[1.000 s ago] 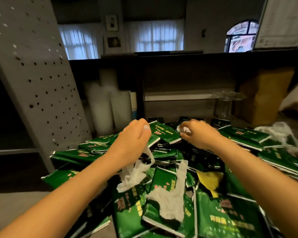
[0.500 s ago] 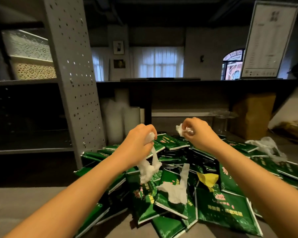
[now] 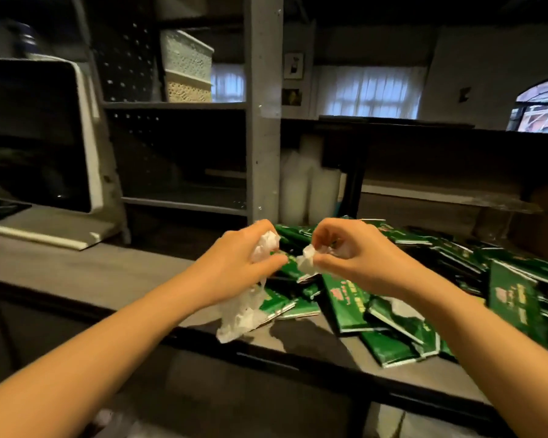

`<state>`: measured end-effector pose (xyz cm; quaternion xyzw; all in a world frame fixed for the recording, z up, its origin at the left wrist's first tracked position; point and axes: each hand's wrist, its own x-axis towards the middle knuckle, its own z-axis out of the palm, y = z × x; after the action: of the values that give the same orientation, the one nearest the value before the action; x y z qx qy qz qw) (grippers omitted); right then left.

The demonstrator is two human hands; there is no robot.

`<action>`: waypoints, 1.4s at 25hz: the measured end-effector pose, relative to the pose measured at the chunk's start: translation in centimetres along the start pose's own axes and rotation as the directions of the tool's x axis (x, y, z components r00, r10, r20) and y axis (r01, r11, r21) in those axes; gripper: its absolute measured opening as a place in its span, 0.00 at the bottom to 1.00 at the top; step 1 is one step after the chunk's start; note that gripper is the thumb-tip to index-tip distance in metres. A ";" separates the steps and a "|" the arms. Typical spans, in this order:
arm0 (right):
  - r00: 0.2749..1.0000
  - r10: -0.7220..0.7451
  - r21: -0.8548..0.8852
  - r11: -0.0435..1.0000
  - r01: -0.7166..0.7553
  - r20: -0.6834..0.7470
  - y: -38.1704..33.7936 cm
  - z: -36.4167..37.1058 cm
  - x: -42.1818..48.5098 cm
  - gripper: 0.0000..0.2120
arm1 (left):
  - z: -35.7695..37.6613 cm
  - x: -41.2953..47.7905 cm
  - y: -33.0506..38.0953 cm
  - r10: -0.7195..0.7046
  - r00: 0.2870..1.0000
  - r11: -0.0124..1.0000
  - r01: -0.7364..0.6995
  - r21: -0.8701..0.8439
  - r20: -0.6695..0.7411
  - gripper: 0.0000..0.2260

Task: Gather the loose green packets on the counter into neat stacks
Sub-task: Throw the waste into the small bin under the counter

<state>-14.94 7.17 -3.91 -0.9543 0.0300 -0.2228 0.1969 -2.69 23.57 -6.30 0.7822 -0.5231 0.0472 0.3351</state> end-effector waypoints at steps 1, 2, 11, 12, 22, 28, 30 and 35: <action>0.999 -0.024 0.006 1.000 0.024 0.036 -1.3 1.1 -0.1 0.03 | -0.5 -1.6 -0.8 -0.054 0.998 0.998 0.052 0.046 0.042 0.13; 0.996 -0.044 0.010 0.999 0.044 0.075 -2.5 2.3 -0.1 0.03 | -1.0 -3.3 -1.6 -0.114 0.990 0.991 0.106 0.085 0.088 0.16; 0.902 -0.160 0.218 0.973 0.076 0.402 -10.4 17.1 -0.8 0.02 | -1.8 -18.2 -10.9 -0.393 0.903 0.916 0.401 -0.008 0.174 0.09; 0.882 -0.171 0.247 0.967 0.064 0.440 -10.8 18.9 -1.0 0.03 | -1.5 -19.7 -12.1 -0.407 0.896 0.911 0.412 0.010 0.179 0.09; 0.623 -0.118 0.337 0.909 -0.246 0.773 -12.7 38.3 -5.2 0.06 | 4.9 -34.3 -22.0 -0.653 0.730 0.747 0.664 0.018 0.202 0.07; 0.495 0.001 0.248 0.864 -0.438 0.869 -12.2 48.7 -9.4 0.09 | 11.3 -40.2 -25.5 -0.835 0.511 0.490 0.859 -0.146 0.205 0.13; 0.436 0.061 0.189 0.841 -0.508 0.898 -11.5 51.6 -11.1 0.10 | 13.5 -42.1 -26.9 -0.879 0.418 0.384 0.906 -0.177 0.229 0.15; 0.338 0.143 0.089 0.805 -0.587 0.930 -10.8 56.0 -15.1 0.08 | 18.6 -45.7 -27.9 -0.918 0.282 0.237 0.954 -0.185 0.279 0.12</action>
<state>-4.36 39.62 -52.09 -0.8235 0.0934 0.3657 0.4236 -4.60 55.19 -53.27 0.8745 0.0298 -0.2905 0.3872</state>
